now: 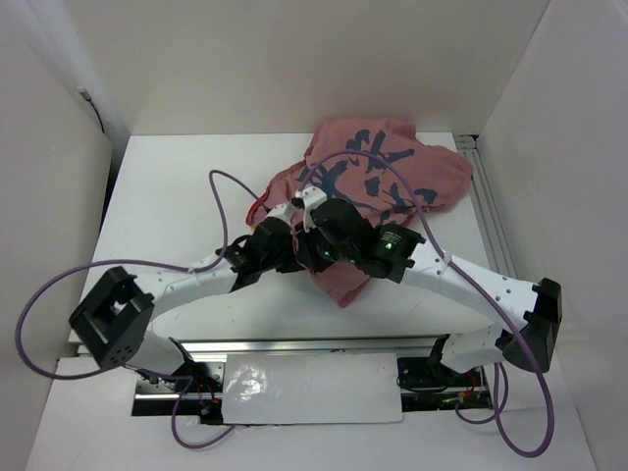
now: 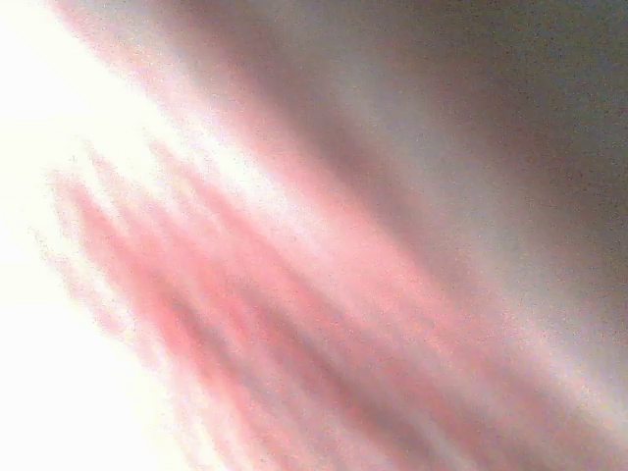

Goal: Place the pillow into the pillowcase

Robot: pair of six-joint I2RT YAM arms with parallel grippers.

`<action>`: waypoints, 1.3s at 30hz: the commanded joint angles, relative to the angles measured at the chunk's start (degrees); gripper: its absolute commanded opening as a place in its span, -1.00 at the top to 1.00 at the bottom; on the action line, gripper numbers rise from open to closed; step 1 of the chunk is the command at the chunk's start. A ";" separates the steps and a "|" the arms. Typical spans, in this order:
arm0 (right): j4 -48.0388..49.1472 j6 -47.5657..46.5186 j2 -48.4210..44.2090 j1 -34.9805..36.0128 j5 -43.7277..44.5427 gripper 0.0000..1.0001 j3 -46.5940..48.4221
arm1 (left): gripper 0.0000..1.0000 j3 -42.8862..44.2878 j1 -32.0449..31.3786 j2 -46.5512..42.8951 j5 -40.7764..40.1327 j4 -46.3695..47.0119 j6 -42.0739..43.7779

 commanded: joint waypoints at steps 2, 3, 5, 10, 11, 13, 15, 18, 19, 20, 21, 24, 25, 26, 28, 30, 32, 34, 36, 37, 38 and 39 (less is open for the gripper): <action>8.18 3.09 -1.78 -1.54 -3.28 1.00 -1.29 | -0.44 -6.55 -0.04 -9.21 3.44 -7.20 -0.16; 8.79 3.09 -1.78 -1.55 -4.15 1.00 -2.07 | -0.44 -8.83 -0.04 -10.53 2.92 -8.34 -1.04; 9.50 3.09 -1.78 -2.77 -4.95 1.00 -3.48 | -0.44 -11.47 -0.04 -14.75 1.08 -12.98 -3.06; 12.04 1.08 -1.25 -4.09 -10.21 1.00 -5.41 | -0.43 -15.79 -0.04 -26.17 -5.68 -20.04 -6.84; 12.66 -1.02 -0.64 -4.09 -12.14 1.00 -5.42 | -0.43 -16.92 -0.04 -29.67 -6.66 -20.65 -7.72; 13.28 -2.97 1.11 -4.09 -18.56 1.00 -5.94 | -0.43 -16.94 -0.04 -32.59 -8.94 -23.11 -8.26; 13.28 -5.08 3.83 -4.09 -21.90 1.00 -5.95 | -0.43 -16.94 0.48 -35.76 -14.38 -25.83 -10.88; 13.28 -5.79 8.66 -3.57 -21.31 1.00 -7.09 | -0.43 -13.70 3.38 -37.52 -22.73 -34.61 -15.37; 13.28 -5.79 9.90 -3.57 -20.43 1.00 -7.61 | -0.46 -12.64 4.61 -37.52 -23.79 -36.29 -15.38; 13.28 -5.79 12.52 -3.57 -19.64 1.00 -7.62 | -0.54 -11.76 7.40 -37.52 -24.33 -37.78 -14.68; 12.23 -5.79 13.85 -3.57 -17.54 1.00 -7.62 | -0.75 -10.10 8.91 -37.52 -24.33 -37.80 -13.98; 10.03 -7.01 17.63 -3.04 -15.33 0.74 -4.99 | -0.98 -8.94 14.71 -35.86 -21.62 -31.95 -7.76; 8.72 -7.54 17.64 -3.04 -13.67 0.65 -3.85 | -0.98 -8.24 16.12 -34.90 -20.04 -29.91 -6.08; 8.71 -7.54 17.64 -2.43 -12.87 0.35 -3.84 | -0.98 -8.23 18.74 -32.54 -16.37 -27.71 -2.58; 8.71 -8.15 16.16 -2.42 -12.34 0.00 -3.84 | -0.95 -7.62 20.61 -29.89 -13.53 -20.95 -0.01; 8.71 -8.16 13.27 -2.42 -11.72 -0.24 -3.84 | -0.87 -7.62 22.36 -26.12 -11.69 -16.73 2.19; 8.71 -8.16 11.41 -1.90 -9.44 -0.37 -4.45 | -0.84 -8.23 23.60 -23.74 -10.01 -9.87 3.34; 8.19 -8.69 9.21 -1.90 -6.99 -0.45 -4.45 | -0.84 -8.23 25.44 -19.61 -7.55 -5.48 4.66; 8.18 -9.38 8.16 -1.38 -5.31 -0.45 -4.45 | -0.82 -7.01 27.29 -16.36 -6.94 -3.01 5.36; 8.18 -9.39 8.15 -1.37 -3.57 -0.48 -3.84 | -0.78 -6.48 27.90 -12.86 -6.32 -1.95 5.37; 8.18 -9.39 8.15 -1.37 -2.85 -0.48 -3.14 | -0.75 -6.48 28.61 -11.00 -5.01 -0.72 6.06; 8.18 -10.00 8.85 -1.37 -2.32 -0.48 -2.61 | -0.59 -5.52 29.22 -9.15 -2.13 2.34 6.77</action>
